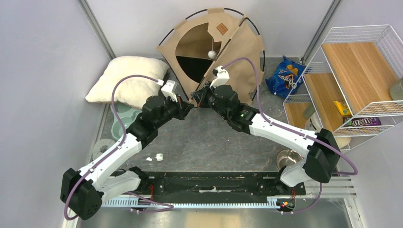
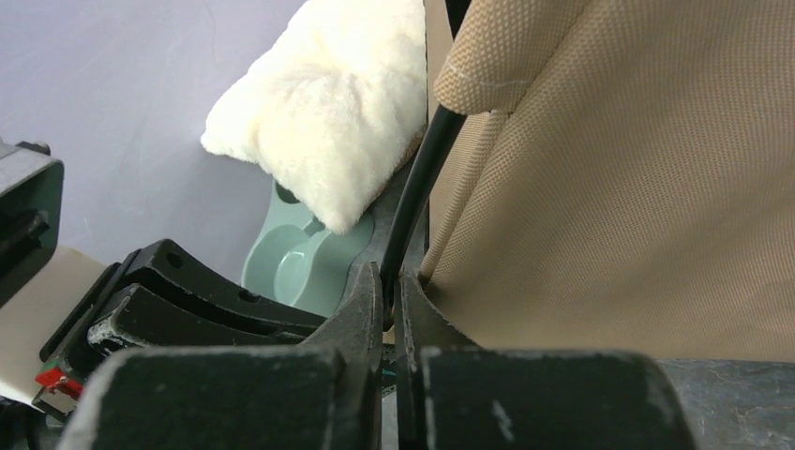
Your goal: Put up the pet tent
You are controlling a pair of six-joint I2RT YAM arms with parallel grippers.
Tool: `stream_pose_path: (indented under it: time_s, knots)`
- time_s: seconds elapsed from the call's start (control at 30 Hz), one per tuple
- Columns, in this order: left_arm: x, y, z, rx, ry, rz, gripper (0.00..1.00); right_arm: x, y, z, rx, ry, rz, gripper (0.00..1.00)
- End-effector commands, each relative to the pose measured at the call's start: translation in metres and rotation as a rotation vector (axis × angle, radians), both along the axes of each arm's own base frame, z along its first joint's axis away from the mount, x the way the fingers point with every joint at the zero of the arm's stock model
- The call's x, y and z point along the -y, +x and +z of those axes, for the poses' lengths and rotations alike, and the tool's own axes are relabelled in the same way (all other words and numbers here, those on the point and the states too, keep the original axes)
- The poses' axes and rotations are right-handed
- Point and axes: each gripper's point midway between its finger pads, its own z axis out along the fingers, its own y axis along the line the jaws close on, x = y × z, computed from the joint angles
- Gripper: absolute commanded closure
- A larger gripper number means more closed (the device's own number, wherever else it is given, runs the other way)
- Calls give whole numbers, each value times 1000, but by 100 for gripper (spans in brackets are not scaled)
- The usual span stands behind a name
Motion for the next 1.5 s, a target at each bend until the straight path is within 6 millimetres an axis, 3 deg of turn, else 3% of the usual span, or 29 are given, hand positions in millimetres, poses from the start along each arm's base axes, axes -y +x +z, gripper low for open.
stream_pose_path:
  time_s: [0.0,0.17,0.37,0.57,0.67,0.83,0.97,1.07,1.27,1.37,1.47]
  knots:
    - [9,-2,59,142,-46,-57,86,1,-3,-29,-22,-147,47,100]
    - [-2,-1,61,160,-14,-13,65,2,-14,-55,-71,-212,85,100]
    - [-23,2,64,197,18,81,57,23,-30,-92,-153,-313,87,93]
    - [-40,8,74,228,50,170,51,54,-49,-100,-178,-381,77,54]
    - [-48,10,76,230,76,206,49,71,-57,-89,-161,-391,57,33]
    - [-58,15,82,249,109,255,43,98,-68,-69,-141,-404,17,21]
    - [-64,15,88,258,122,282,41,114,-65,-37,-97,-384,-51,22]
    - [-66,14,94,268,117,289,40,119,-52,-1,-30,-365,-119,24]
    - [-69,10,104,284,103,297,40,107,-12,54,68,-391,-210,27]
    - [-72,9,106,286,106,305,40,103,16,70,75,-399,-285,31]
    - [-77,7,108,290,120,320,40,114,39,65,22,-429,-401,36]
